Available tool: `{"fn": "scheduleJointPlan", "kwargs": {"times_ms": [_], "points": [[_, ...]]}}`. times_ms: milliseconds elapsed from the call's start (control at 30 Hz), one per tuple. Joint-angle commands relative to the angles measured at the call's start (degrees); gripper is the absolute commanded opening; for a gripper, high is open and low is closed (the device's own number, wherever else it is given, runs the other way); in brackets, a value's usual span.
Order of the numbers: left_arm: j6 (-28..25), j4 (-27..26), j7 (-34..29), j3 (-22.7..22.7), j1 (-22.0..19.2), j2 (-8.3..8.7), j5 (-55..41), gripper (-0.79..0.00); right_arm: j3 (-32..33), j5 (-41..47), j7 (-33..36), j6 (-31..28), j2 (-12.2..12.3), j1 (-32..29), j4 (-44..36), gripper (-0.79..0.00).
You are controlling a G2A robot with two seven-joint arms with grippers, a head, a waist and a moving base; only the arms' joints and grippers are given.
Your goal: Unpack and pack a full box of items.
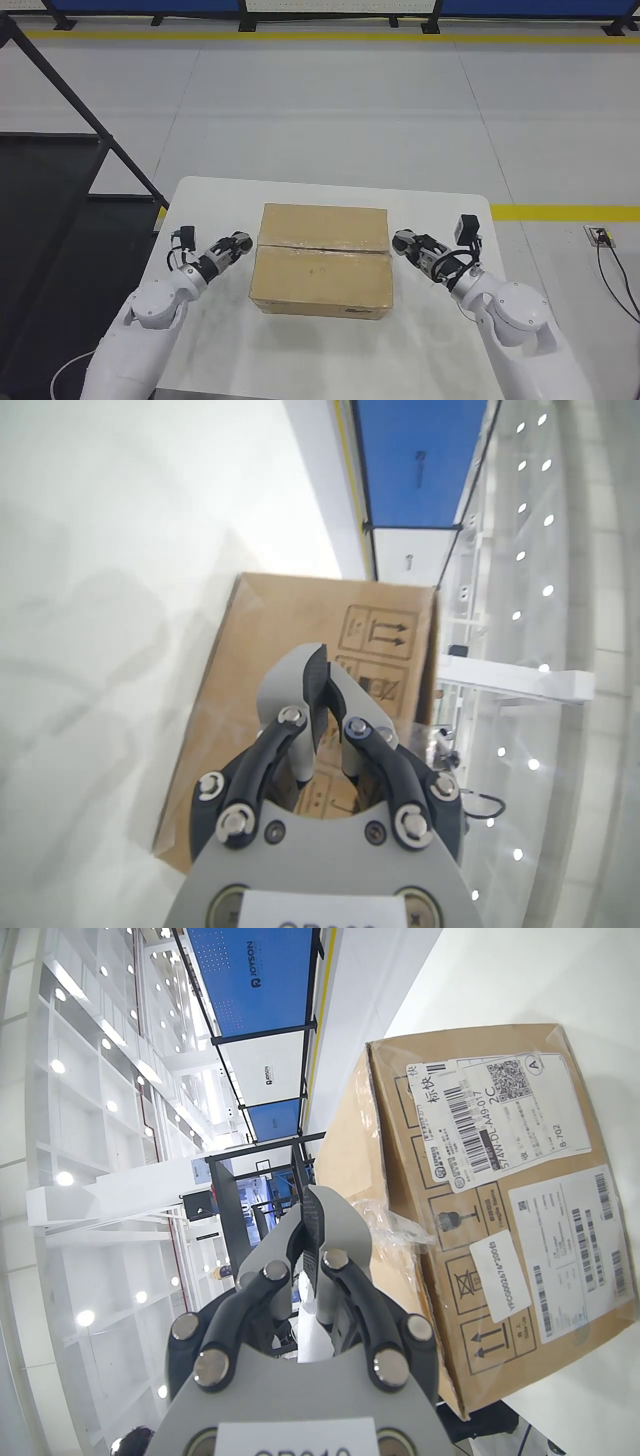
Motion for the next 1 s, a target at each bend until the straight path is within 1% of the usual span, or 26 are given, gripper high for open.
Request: {"fn": "scheduleJointPlan", "kwargs": {"times_ms": [0, 167, 333, 433, 600, 667, 767, 800, 833, 867, 900, 933, 967], "points": [[-0.21, -0.46, -1.61, -1.37, 0.44, 0.07, -3.7, -0.785, -0.05, -0.04, 0.01, 0.1, 0.04, 0.02, -0.09, -0.785], [0.11, -1.39, -8.07, -1.34, 1.11, 0.6, -1.24, -0.785, -0.44, 0.02, -0.15, 0.28, 0.1, 0.34, -0.32, -0.785], [1.27, -0.88, -9.66, 0.24, 0.84, 0.6, 2.25, -0.785, -1.06, -0.11, -0.4, 0.42, 0.12, 0.64, -0.25, -0.785], [0.9, 0.21, -8.43, 0.42, 0.36, 0.59, 3.85, -0.785, -1.0, 0.01, -0.67, 0.41, 0.17, 0.38, -0.42, -0.785], [-1.25, 1.04, -5.19, -2.54, 0.04, 0.32, -3.29, -0.785, 0.09, 1.1, -2.03, -0.06, 0.28, -0.55, -0.86, -0.785], [-2.38, 0.18, -4.8, -4.26, 0.38, 0.33, -6.81, -0.785, 0.63, 1.29, -2.61, 0.46, 0.36, -0.93, -0.8, -0.785], [-3.77, -2.01, -5.02, -6.46, 1.39, 0.49, -10.27, -0.785, 0.91, 1.08, -0.92, 1.94, 0.61, -1.03, -0.27, -0.785], [-4.23, -2.93, -4.92, -7.12, 1.85, 0.52, -11.26, -0.748, 0.85, 0.82, -0.5, 2.49, 0.68, -1.05, 0.04, -0.785], [-4.57, -3.91, -4.76, -7.78, 2.35, 0.53, -12.64, -0.625, 0.94, 0.59, -0.75, 2.73, 0.73, -0.99, 0.29, -0.785], [-4.37, -5.0, -5.09, -8.37, 2.82, 0.51, -14.54, -0.523, 1.09, 0.99, -1.21, 2.67, 0.71, -1.09, 0.57, -0.785], [-4.03, -5.99, -5.35, -9.02, 3.28, 0.54, -16.03, -0.286, 1.3, 1.41, -1.66, 2.4, 0.71, -1.24, 0.8, -0.785], [-3.72, -7.14, -5.41, -9.63, 3.75, 0.59, -17.07, 0.0, 1.66, 2.15, -2.09, 1.74, 0.69, -1.52, 0.89, -0.785], [-3.4, -8.27, -5.4, -10.19, 4.23, 0.65, -17.81, 0.0, 2.21, 2.94, -2.45, 0.77, 0.69, -1.99, 0.85, -0.785]]}}
